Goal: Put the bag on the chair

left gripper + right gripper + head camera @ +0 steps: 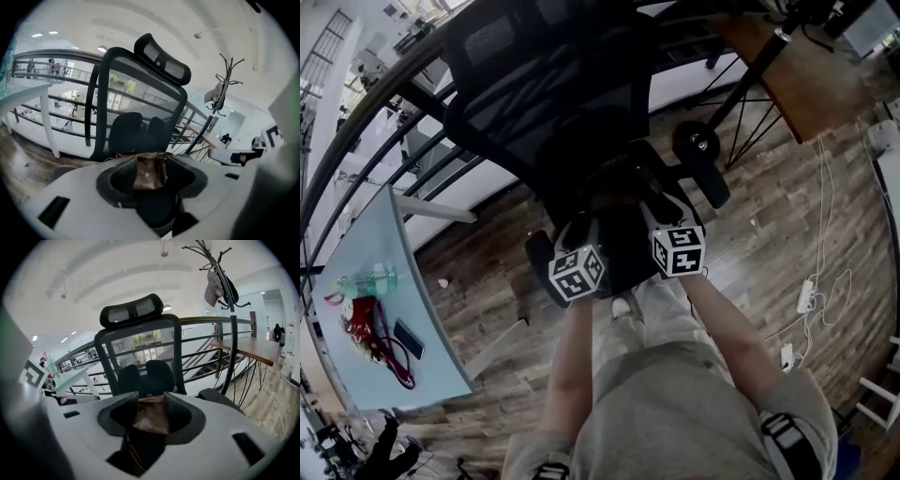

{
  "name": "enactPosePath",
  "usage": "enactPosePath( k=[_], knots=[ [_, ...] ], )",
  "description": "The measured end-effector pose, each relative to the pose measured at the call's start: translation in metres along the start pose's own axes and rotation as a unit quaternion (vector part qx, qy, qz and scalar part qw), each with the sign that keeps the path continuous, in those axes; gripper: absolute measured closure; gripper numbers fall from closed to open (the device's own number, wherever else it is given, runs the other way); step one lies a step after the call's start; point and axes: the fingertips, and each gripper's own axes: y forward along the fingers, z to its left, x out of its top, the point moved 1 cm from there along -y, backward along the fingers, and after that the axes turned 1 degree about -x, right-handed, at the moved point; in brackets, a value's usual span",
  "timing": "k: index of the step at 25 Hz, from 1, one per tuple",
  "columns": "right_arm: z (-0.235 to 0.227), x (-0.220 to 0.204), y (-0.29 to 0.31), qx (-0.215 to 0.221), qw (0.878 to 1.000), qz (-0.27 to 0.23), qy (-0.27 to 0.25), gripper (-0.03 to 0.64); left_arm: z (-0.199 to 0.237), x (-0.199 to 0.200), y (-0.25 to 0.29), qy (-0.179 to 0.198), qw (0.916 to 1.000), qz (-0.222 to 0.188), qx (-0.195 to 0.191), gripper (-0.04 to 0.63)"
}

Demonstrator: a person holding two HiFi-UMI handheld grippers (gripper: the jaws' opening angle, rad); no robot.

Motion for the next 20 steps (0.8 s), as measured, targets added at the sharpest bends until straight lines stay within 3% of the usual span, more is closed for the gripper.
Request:
enactPosePath(
  k=[7, 20],
  knots=[
    [0.023, 0.014, -0.055, 0.0, 1.0, -0.025, -0.002, 0.576, -0.025, 0.015, -0.051, 0.013, 0.9991, -0.039, -0.01, 0.541],
    [0.062, 0.031, -0.134, 0.014, 0.997, -0.071, -0.016, 0.607, -0.042, 0.022, -0.127, 0.032, 0.9975, -0.061, -0.018, 0.586]
  ],
)
